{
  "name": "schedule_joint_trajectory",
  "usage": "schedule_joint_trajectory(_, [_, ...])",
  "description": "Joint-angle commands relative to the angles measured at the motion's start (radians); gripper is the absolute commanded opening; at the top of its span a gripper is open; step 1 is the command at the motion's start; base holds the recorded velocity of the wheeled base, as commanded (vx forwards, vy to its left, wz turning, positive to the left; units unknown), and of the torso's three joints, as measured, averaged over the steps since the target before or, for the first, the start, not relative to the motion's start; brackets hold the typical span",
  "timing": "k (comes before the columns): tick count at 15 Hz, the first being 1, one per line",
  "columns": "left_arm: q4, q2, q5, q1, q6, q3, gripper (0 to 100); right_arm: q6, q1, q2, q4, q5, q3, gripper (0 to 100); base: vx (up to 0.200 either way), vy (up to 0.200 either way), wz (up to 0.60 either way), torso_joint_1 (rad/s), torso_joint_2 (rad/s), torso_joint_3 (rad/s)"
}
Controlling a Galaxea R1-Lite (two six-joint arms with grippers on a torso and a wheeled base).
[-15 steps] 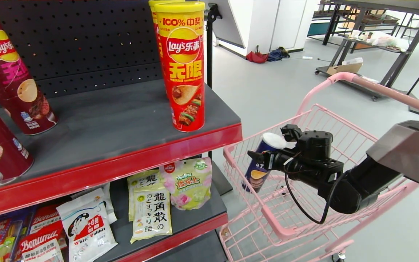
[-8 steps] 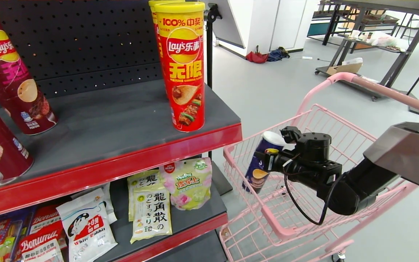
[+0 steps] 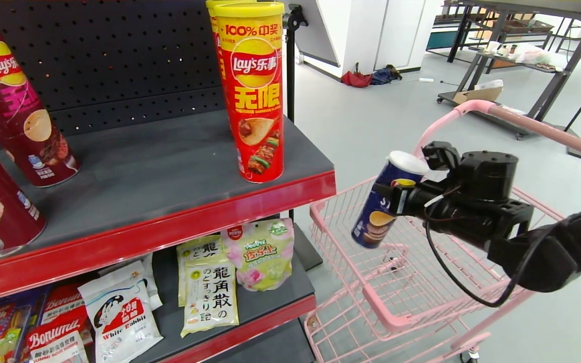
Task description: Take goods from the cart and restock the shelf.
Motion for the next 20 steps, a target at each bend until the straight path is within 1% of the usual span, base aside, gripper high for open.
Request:
schedule_joint_trajectory(1, [-0.019,0.012,-0.021,0.0,0.0,-0.008,100,-0.03,-0.009,-0.3,0.195,-0.015,-0.026,0,0.0,0.0,0.0,0.0,0.0,0.0])
schedule_joint_trajectory(2, [-0.027,0.018,-0.031,0.0,0.0,-0.013,100,-0.035,-0.009,-0.357,0.25,-0.027,-0.027,0,0.0,0.0,0.0,0.0,0.0,0.0])
schedule_joint_trajectory(3, [-0.042,0.036,-0.05,0.0,0.001,-0.019,100,-0.042,-0.007,-0.469,0.339,-0.06,-0.013,0,0.0,0.0,0.0,0.0,0.0,0.0])
schedule_joint_trajectory(4, [-0.048,0.044,-0.051,0.0,0.001,-0.024,100,-0.058,-0.012,-0.516,0.377,-0.084,-0.001,0,0.0,0.0,0.0,0.0,0.0,0.0])
schedule_joint_trajectory(5, [-0.053,0.071,-0.053,0.0,0.001,-0.042,100,-0.121,-0.017,-0.664,0.505,-0.175,0.054,0,0.0,0.0,0.0,0.0,0.0,0.0])
schedule_joint_trajectory(7, [-0.053,0.111,-0.056,0.0,0.001,-0.079,100,-0.127,-0.02,-0.88,0.686,-0.196,0.158,0,0.0,0.0,0.0,0.0,0.0,0.0])
schedule_joint_trajectory(8, [-0.053,0.12,-0.056,0.0,0.015,-0.085,100,-0.127,-0.024,-0.978,0.776,-0.202,0.198,0,0.0,0.0,0.0,0.0,0.0,0.0])
schedule_joint_trajectory(9, [-0.051,0.122,-0.042,0.001,0.051,-0.091,100,-0.136,-0.047,-1.072,0.876,-0.205,0.23,0,0.0,0.0,0.0,0.0,0.0,0.0])
schedule_joint_trajectory(10, [-0.045,0.12,-0.031,0.003,0.075,-0.091,100,-0.154,-0.072,-1.144,0.962,-0.199,0.24,0,0.0,0.0,0.0,0.0,0.0,0.0])
schedule_joint_trajectory(11, [-0.045,0.12,-0.03,0.001,0.081,-0.088,100,-0.176,-0.089,-1.222,1.057,-0.196,0.24,0,0.0,0.0,0.0,0.0,0.0,0.0])
schedule_joint_trajectory(12, [-0.045,0.124,-0.035,0.001,0.081,-0.088,100,-0.179,-0.087,-1.254,1.092,-0.198,0.241,0,0.0,0.0,0.0,0.0,0.0,0.0])
schedule_joint_trajectory(15, [-0.051,0.125,-0.031,0.001,0.081,-0.088,100,-0.205,-0.121,-1.279,1.097,-0.198,0.252,0,0.0,0.0,0.0,0.0,0.0,0.0])
schedule_joint_trajectory(18, [-0.054,0.122,-0.03,0.001,0.081,-0.09,100,-0.213,-0.124,-1.285,1.097,-0.196,0.252,0,0.0,0.0,0.0,0.009,-0.02,-0.012])
schedule_joint_trajectory(20, [-0.053,0.105,-0.027,0.001,0.081,-0.088,100,-0.23,-0.124,-1.288,1.097,-0.196,0.256,0,0.0,0.0,0.0,0.107,-0.34,-0.222])
